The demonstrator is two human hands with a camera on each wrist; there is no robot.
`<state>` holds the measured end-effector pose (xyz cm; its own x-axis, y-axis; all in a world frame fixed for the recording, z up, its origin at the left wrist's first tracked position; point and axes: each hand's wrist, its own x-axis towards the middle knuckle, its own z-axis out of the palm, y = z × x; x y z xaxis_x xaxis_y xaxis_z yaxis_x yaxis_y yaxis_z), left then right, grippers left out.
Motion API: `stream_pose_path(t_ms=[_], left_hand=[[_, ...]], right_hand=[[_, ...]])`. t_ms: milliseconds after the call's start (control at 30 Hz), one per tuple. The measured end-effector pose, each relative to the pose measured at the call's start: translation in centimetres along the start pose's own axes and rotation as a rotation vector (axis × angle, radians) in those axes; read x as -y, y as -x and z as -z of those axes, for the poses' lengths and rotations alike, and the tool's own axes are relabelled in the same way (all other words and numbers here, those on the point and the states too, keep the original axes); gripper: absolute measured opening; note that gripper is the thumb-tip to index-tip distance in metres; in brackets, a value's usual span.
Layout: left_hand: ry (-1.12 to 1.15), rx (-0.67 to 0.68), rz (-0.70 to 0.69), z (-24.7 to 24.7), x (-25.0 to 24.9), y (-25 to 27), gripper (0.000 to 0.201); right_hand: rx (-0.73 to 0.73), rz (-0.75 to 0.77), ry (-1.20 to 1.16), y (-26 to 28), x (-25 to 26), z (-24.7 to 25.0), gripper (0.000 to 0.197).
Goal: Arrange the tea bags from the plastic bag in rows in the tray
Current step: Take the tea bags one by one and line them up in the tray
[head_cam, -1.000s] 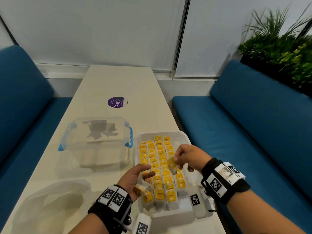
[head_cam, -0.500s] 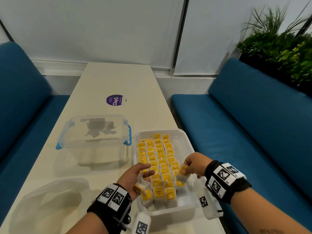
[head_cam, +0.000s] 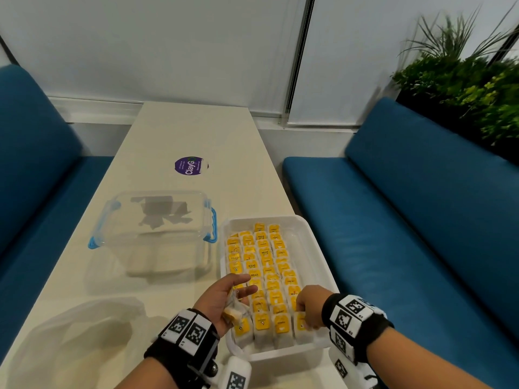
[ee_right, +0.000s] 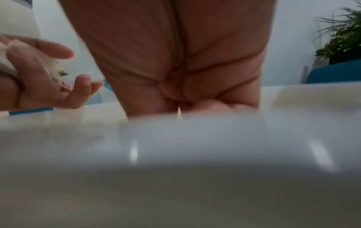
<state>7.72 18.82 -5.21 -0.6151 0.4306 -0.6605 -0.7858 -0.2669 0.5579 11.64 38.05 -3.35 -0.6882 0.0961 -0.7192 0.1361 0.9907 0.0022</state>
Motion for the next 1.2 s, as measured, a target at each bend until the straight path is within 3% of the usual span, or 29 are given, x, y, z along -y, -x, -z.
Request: stream_pose_path(t_ms=[67,167,367,500,633,733,867,933,1000,1200], left_hand=[[0.002,0.003,0.002,0.0,0.1,0.0,0.018],[0.004,0.003,0.002,0.0,0.1,0.1,0.019],[0.013,0.014,0.004,-0.5,0.0,0.5,0.03],[0.102,0.047,-0.006,-0.9,-0.2,1.0,0.027],[0.235,0.066,-0.002,-1.2,-0.3,1.0,0.028],[0.254,0.055,-0.01,-1.7,-0.1,1.1,0.03],[0.271,0.049,0.001,-2.5,0.1,1.0,0.028],[0.274,0.04,0.007,-2.7,0.0,1.1,0.027],[0.265,0.016,0.002,-2.9,-0.1,1.2,0.029],[0.32,0.032,-0.008,-2.7,-0.1,1.8,0.016]], right_hand=[[-0.029,-0.016,-0.033,-0.1,0.0,0.0,0.035],[-0.111,-0.04,-0.12,-0.3,-0.3,0.0,0.012],[-0.303,-0.057,-0.365,-0.6,-0.8,-0.8,0.02],[-0.556,-0.099,-0.642,-0.4,-1.6,0.1,0.021],[-0.737,0.085,-0.832,2.1,-1.1,2.2,0.029],[-0.665,0.334,-0.762,4.9,0.9,3.5,0.029],[-0.545,0.572,-0.477,6.5,3.6,3.2,0.031],[-0.588,0.591,-0.363,6.2,4.5,2.4,0.036],[-0.636,0.578,-0.348,5.8,5.0,1.8,0.026],[-0.621,0.45,-0.636,4.8,4.8,1.8,0.007]])
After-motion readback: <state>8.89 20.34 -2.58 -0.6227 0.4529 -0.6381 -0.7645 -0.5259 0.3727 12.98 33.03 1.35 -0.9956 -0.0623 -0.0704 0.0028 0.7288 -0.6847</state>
